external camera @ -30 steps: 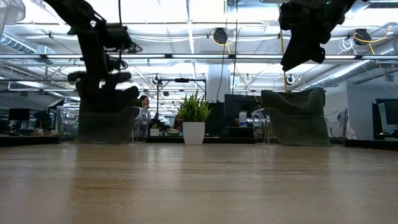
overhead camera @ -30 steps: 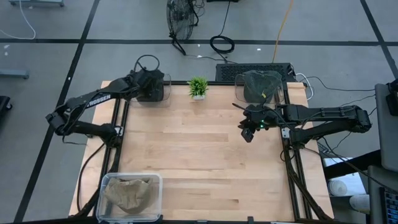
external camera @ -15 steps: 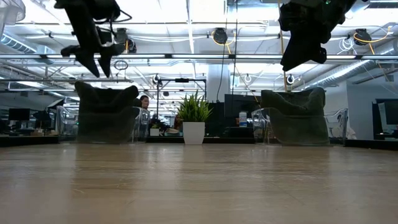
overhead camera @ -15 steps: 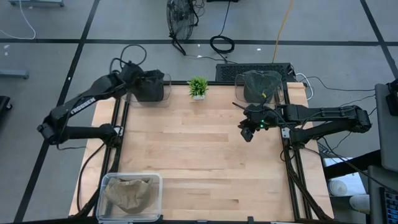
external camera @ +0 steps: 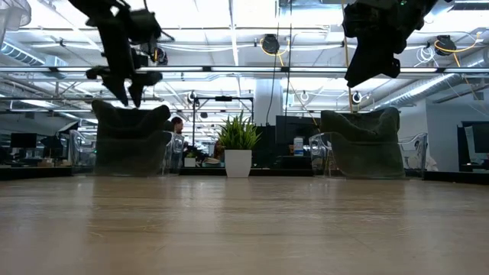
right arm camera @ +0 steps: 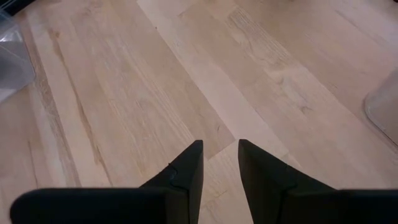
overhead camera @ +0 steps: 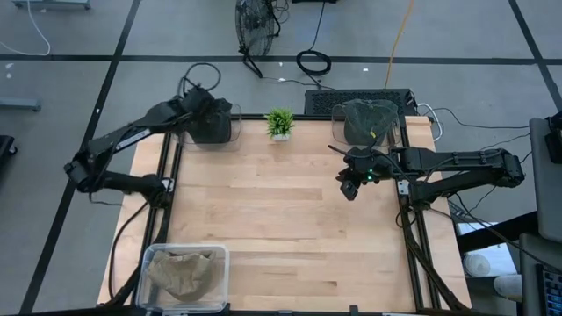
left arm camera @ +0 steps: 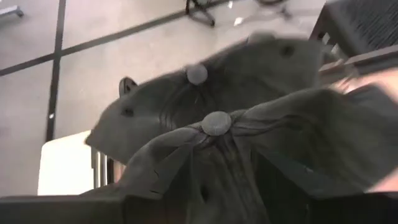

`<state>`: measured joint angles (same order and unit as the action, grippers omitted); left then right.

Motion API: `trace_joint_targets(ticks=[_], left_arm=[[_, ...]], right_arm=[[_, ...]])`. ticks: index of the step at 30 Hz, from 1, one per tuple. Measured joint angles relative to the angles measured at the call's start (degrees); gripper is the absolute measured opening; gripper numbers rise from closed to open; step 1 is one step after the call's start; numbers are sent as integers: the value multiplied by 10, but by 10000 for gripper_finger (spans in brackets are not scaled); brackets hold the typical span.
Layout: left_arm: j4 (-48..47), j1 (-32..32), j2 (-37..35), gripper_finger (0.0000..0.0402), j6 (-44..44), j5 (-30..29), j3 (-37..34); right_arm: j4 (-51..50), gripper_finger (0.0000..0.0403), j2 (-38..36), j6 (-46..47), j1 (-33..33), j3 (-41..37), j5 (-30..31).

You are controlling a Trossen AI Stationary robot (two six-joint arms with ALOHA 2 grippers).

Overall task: Pick & Place hat
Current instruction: Put the black cap into the left transparent bin

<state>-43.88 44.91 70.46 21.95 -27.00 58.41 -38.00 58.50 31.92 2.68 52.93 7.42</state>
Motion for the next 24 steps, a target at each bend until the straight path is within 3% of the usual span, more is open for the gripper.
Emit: trace_joint_targets(ticks=[12,24], left_arm=[[46,8,132,175,-19,33,0],[20,13,134,175,-28,28,0]], right_arm=[[0,89,0,30,0,0,-2],[0,89,0,51,0,0,-2]])
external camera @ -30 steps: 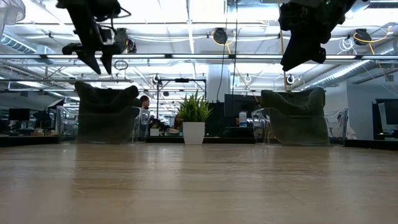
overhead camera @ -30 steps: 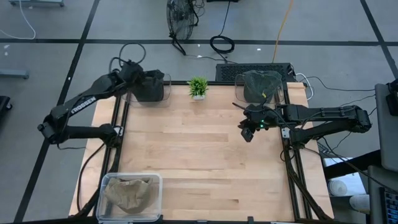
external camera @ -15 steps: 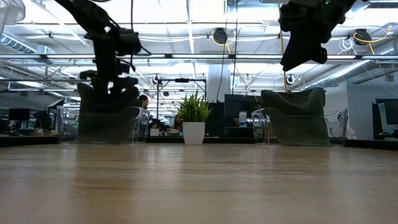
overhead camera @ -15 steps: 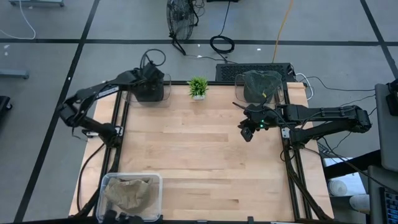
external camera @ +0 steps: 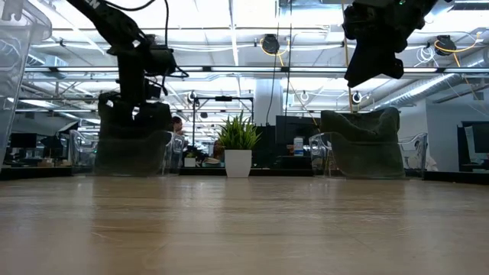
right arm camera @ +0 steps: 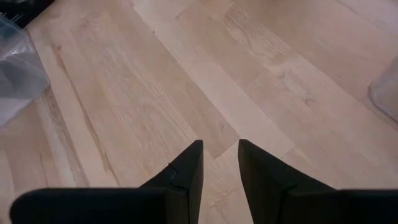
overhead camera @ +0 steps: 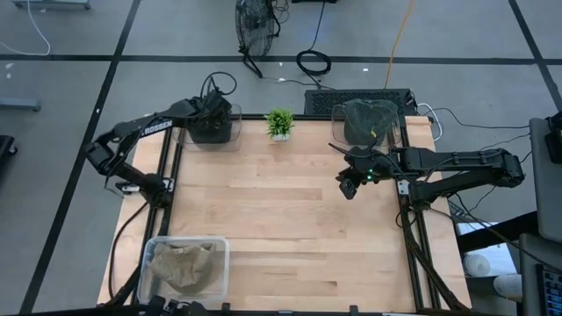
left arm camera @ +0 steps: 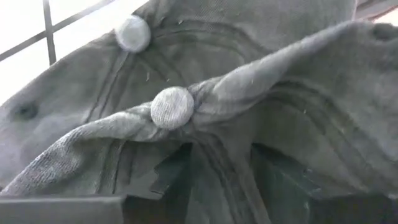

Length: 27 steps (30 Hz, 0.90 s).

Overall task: Pick & Place hat
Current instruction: Put the black cap into the left transparent bin

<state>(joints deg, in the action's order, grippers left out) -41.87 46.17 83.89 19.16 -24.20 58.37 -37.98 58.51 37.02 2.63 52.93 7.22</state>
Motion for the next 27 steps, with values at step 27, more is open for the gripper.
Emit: trace_joint_targets(ticks=[27], left_arm=[[-55,49,-70,175,-63,-54,0]], right_arm=[[0,89,0,-24,0,0,3]])
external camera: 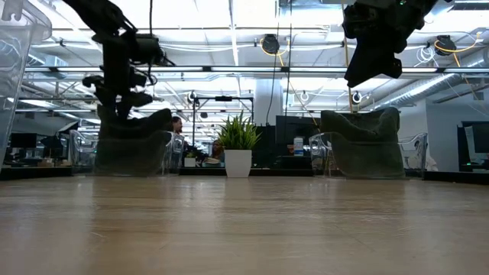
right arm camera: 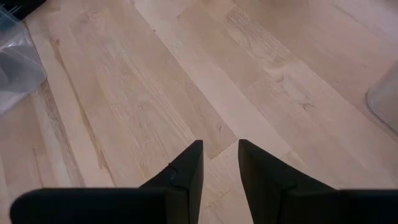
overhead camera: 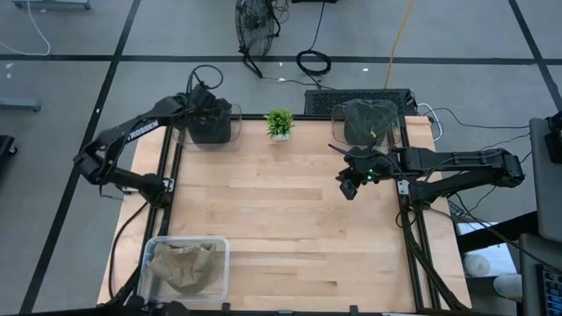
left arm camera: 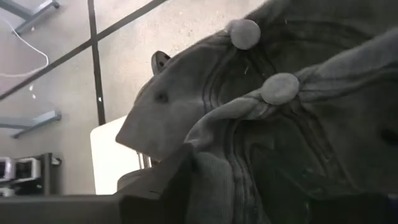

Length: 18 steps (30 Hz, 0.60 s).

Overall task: Pick & Place hat
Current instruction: Put the black cap into the left transparent bin

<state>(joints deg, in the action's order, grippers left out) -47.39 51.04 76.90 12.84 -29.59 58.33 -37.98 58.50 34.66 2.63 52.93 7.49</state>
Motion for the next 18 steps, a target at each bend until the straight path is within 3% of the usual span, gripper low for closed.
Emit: trace_joint_targets(ticks=[8,18], left_arm=[[6,-1,2,175,-17,-1,0],[-2,-41,-134,175,34,19,0]], right_arm=[[0,89,0,13,0,0,-2],[0,89,0,21,0,0,-2]])
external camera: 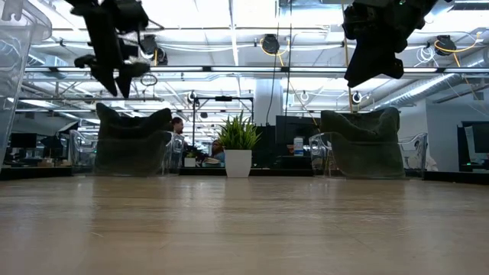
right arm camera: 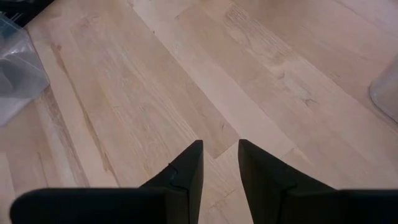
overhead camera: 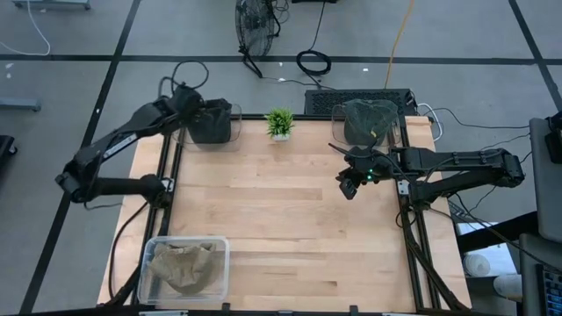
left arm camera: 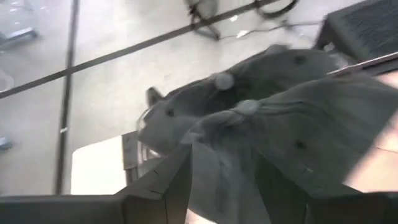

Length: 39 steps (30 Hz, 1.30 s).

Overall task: Pick & Place hat
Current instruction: Put the black cap into the left transparent bin, then return to Home Position

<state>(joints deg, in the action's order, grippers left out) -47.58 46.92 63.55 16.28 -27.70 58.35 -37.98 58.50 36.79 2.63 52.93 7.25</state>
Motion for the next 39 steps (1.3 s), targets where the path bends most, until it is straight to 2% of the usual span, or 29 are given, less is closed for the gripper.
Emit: trace_joint_targets(ticks=[4,9,14,20,26,33,39], left_arm=[[-30,-39,-22,174,1,11,1],[-63,-55,6,146,-24,8,0],[-62,-35,68,100,-62,-21,0],[-60,-7,134,55,-62,-22,0],[-57,11,165,26,-85,-20,0],[-121,-20,94,5,-77,44,50],[-212,-68,4,8,-7,46,146]], right_arm=[[0,89,0,-1,0,0,1],[0,89,0,-11,0,0,3],[0,89,0,-15,0,0,3],[0,89,0,8,0,0,2],[0,89,0,30,0,0,2],[1,89,0,31,0,0,0],[5,89,0,30,0,0,-14]])
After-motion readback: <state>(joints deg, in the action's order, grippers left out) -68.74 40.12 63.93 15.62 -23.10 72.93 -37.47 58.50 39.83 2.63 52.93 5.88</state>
